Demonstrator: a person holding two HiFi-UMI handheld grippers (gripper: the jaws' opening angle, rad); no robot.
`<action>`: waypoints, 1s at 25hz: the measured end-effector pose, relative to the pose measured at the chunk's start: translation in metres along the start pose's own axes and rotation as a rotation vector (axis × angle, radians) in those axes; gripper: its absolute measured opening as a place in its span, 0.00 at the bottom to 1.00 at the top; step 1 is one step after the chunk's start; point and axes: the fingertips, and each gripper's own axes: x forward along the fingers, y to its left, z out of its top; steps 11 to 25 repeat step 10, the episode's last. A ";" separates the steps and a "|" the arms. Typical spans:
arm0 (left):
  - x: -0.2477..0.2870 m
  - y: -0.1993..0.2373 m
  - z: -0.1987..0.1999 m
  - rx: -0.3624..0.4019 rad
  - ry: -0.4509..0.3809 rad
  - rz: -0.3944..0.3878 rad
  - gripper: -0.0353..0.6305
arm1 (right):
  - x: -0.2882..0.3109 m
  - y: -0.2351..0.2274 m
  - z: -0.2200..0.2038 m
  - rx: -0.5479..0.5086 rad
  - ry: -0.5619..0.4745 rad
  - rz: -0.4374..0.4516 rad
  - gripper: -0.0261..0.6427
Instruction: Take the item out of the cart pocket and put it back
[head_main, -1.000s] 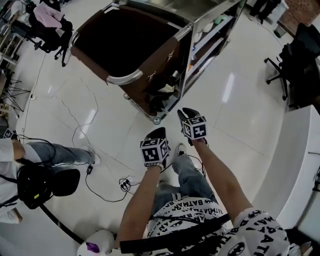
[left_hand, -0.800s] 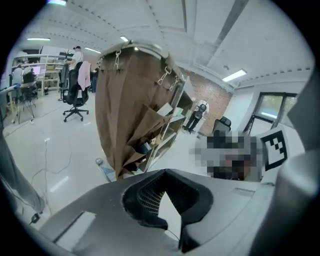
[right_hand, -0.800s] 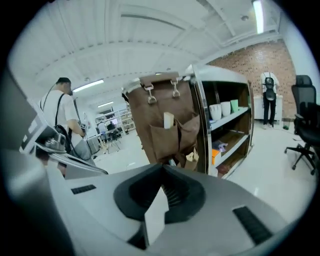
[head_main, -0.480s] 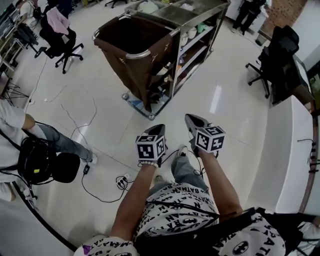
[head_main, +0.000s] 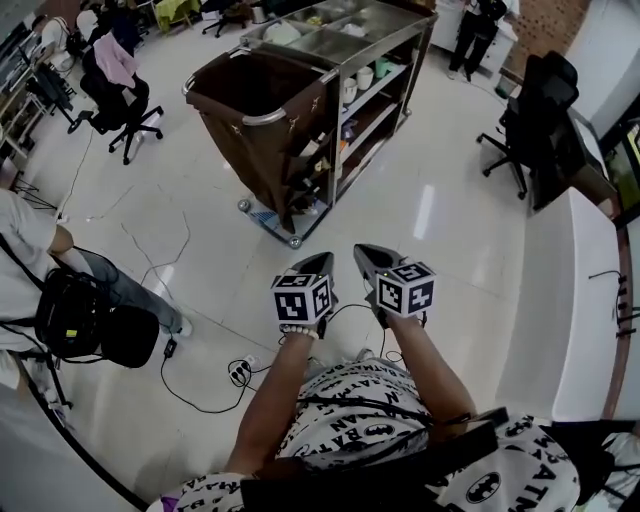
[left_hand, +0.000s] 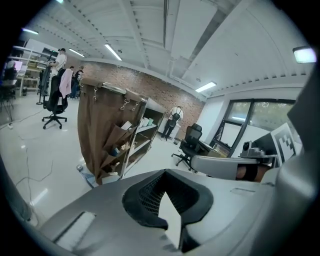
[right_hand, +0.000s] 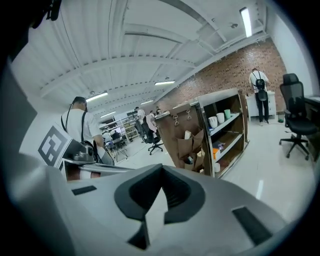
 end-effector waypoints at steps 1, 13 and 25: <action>0.001 -0.005 -0.001 -0.002 -0.002 0.000 0.06 | -0.005 -0.003 0.001 -0.008 -0.001 -0.003 0.04; 0.012 -0.034 -0.015 -0.036 -0.010 0.014 0.06 | -0.036 -0.027 -0.003 -0.017 0.001 0.001 0.04; 0.012 -0.034 -0.015 -0.036 -0.010 0.014 0.06 | -0.036 -0.027 -0.003 -0.017 0.001 0.001 0.04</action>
